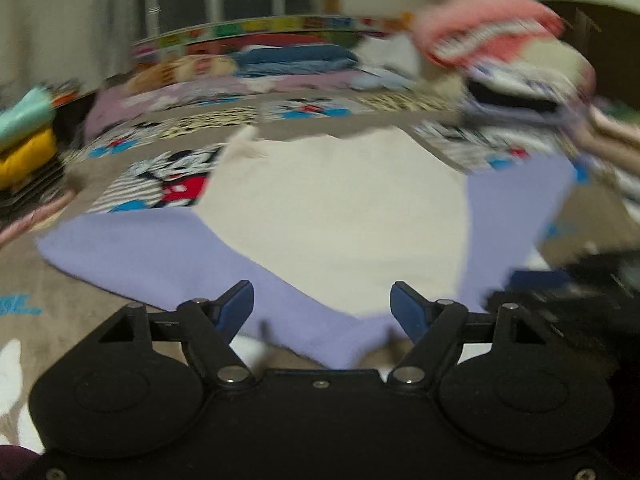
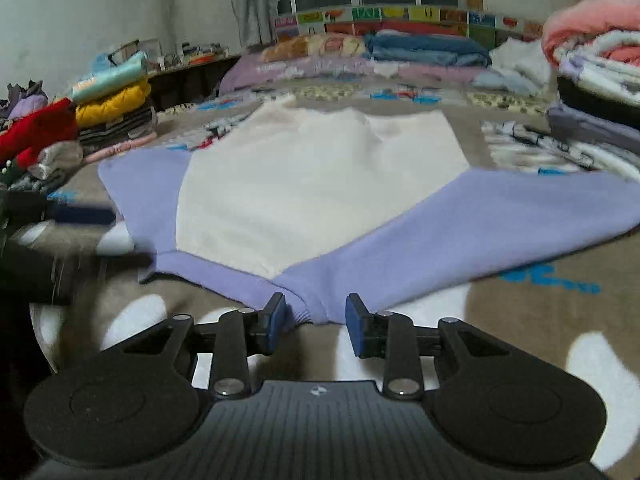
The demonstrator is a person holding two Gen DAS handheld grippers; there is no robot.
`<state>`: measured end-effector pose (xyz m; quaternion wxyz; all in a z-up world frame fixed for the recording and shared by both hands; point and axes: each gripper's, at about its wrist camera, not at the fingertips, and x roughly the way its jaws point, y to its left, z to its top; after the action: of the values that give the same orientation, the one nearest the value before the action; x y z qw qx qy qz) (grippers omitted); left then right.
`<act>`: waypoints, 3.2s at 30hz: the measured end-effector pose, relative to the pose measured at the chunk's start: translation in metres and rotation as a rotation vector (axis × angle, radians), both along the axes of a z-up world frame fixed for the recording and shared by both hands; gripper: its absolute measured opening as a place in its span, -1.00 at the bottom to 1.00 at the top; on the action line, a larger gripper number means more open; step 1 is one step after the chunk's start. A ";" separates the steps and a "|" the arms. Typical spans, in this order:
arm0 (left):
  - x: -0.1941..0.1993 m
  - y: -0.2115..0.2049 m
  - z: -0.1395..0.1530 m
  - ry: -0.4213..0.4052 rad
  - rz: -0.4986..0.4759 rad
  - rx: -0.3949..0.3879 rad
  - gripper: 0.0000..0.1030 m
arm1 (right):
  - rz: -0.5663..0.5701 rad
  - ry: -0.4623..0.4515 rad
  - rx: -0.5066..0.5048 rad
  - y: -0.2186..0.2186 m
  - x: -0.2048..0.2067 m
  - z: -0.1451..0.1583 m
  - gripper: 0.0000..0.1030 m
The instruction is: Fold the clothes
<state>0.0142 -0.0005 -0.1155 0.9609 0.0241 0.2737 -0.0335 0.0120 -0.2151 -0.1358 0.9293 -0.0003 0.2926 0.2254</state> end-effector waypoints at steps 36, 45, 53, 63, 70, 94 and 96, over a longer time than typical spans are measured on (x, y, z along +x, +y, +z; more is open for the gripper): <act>0.046 0.084 -0.001 0.125 0.022 -0.142 0.45 | -0.038 0.042 0.180 -0.037 0.028 0.029 -0.24; 0.136 0.110 0.025 0.151 -0.080 -0.157 0.45 | -0.087 0.054 0.217 -0.070 0.131 0.045 -0.24; 0.234 0.129 0.034 0.182 -0.136 -0.217 0.44 | -0.149 0.125 0.310 -0.080 0.246 0.044 -0.20; 0.311 0.137 0.028 0.180 -0.134 -0.268 0.30 | -0.206 0.220 0.365 -0.069 0.332 0.017 -0.07; 0.342 0.139 0.017 0.218 -0.132 -0.358 -0.29 | -0.222 0.251 0.365 -0.062 0.363 0.000 0.03; 0.376 0.214 -0.050 0.378 0.099 -0.966 -0.73 | -0.223 0.276 0.424 -0.086 0.373 -0.005 -0.81; 0.372 0.214 -0.046 0.350 0.107 -0.928 -0.72 | -0.231 0.289 0.398 -0.084 0.375 -0.009 -0.75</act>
<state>0.3865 0.2139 -0.1612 0.8102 -0.4262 0.3881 -0.1061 0.3867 -0.2992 -0.1443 0.8791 0.2481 0.3703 0.1685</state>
